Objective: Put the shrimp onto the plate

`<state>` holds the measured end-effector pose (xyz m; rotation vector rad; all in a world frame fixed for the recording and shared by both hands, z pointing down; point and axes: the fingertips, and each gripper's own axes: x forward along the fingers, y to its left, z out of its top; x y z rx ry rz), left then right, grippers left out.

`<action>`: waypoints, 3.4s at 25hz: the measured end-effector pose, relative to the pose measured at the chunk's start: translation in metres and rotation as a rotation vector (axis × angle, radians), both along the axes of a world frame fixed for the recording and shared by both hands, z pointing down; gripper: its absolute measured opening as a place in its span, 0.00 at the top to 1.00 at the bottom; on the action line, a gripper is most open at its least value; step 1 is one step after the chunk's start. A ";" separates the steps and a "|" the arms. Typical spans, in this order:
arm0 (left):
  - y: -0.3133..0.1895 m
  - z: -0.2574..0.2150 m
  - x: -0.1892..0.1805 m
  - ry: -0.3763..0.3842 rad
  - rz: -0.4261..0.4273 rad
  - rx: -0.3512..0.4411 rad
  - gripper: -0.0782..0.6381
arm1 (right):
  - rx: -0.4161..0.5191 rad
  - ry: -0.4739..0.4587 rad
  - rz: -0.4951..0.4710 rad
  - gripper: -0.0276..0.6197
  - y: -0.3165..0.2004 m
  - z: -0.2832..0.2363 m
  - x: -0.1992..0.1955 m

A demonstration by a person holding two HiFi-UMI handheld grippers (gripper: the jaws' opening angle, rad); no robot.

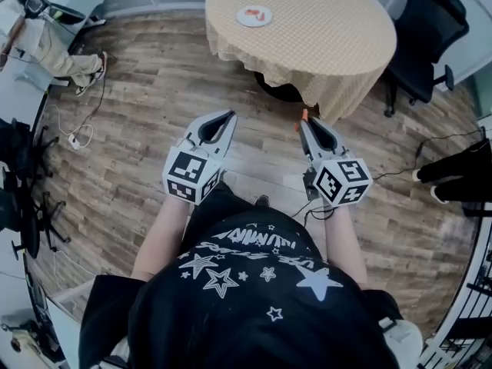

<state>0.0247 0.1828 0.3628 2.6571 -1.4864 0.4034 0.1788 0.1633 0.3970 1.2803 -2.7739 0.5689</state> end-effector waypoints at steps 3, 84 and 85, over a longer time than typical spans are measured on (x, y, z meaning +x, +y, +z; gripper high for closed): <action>0.004 0.006 -0.006 0.015 -0.005 -0.033 0.88 | -0.017 -0.020 0.017 0.87 -0.007 0.003 -0.001; -0.411 0.053 -0.139 0.122 0.025 -0.184 0.88 | -0.168 0.095 -0.033 0.87 -0.411 0.040 -0.170; -0.415 0.054 -0.135 0.116 0.021 -0.184 0.88 | -0.168 0.089 -0.037 0.87 -0.417 0.042 -0.166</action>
